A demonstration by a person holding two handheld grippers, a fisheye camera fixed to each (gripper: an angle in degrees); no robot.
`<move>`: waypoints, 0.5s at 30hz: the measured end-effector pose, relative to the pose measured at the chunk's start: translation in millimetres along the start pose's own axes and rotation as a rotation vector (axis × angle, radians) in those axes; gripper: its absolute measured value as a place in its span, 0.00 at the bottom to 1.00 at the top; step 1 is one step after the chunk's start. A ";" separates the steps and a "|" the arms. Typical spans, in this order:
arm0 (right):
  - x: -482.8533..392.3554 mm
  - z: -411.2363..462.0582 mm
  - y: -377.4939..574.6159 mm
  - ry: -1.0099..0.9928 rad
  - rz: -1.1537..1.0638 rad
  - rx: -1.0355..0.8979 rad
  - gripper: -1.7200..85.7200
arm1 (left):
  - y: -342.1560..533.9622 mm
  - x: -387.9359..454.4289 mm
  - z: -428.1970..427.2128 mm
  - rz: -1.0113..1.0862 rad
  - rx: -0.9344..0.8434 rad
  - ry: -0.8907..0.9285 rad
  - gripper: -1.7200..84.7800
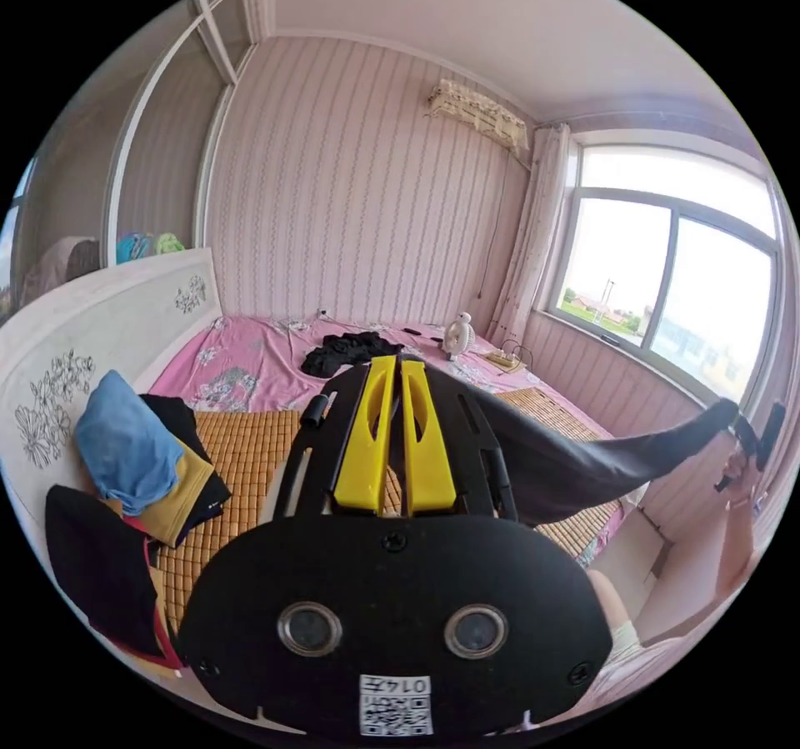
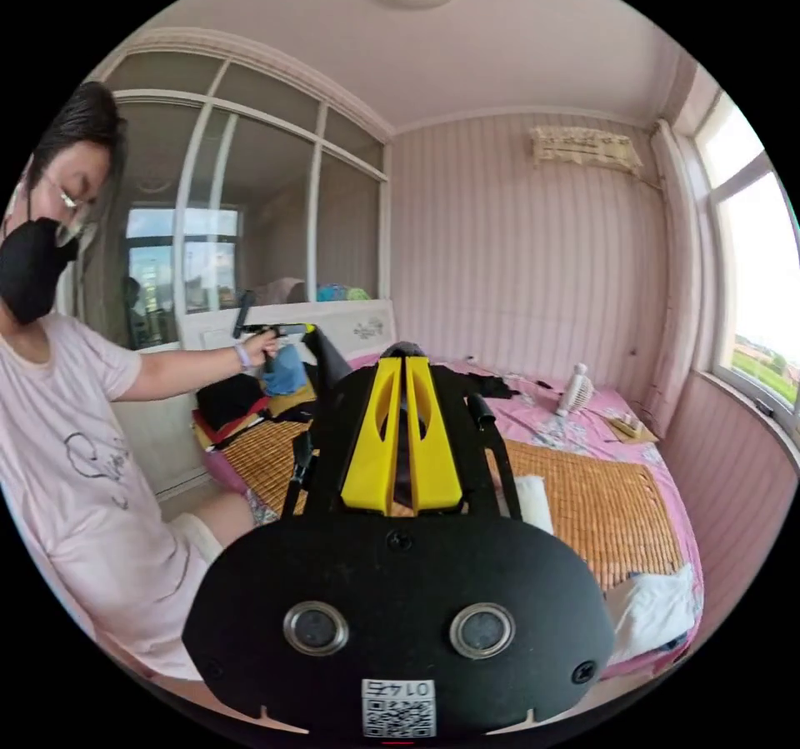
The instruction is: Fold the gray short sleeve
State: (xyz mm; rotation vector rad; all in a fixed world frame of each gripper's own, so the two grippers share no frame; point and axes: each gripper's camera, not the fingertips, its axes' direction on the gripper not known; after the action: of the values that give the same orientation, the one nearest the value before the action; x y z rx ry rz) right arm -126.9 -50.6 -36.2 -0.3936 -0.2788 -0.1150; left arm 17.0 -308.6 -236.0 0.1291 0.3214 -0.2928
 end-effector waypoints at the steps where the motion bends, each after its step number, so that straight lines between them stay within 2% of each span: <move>1: -15.9 30.0 4.6 -0.092 0.002 -0.052 0.03 | 9.8 -18.3 8.4 -0.078 -0.031 -0.002 0.02; 3: -39.1 84.9 28.7 -0.193 0.048 -0.102 0.05 | 37.0 -45.8 19.2 -0.174 -0.075 0.005 0.04; 5: -60.9 145.9 66.7 -0.323 0.099 -0.230 0.07 | 82.0 -73.0 22.7 -0.235 -0.191 -0.008 0.07; 7: -89.8 206.4 119.6 -0.418 0.128 -0.444 0.11 | 117.0 -82.6 8.6 -0.217 -0.245 -0.065 0.06; 11: -102.5 240.0 172.3 -0.454 0.213 -0.590 0.12 | 198.3 -82.5 -23.8 -0.090 -0.420 -0.247 0.03; 15: -81.7 260.0 192.3 -0.314 0.241 -0.697 0.12 | 254.6 -65.4 -13.0 -0.084 -0.562 -0.167 0.05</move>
State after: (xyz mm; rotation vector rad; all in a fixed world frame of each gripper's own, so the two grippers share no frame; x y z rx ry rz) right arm -237.2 232.8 100.9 -1.1382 -0.4975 0.0945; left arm 31.0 -47.4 -206.8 -0.4607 0.2334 -0.2847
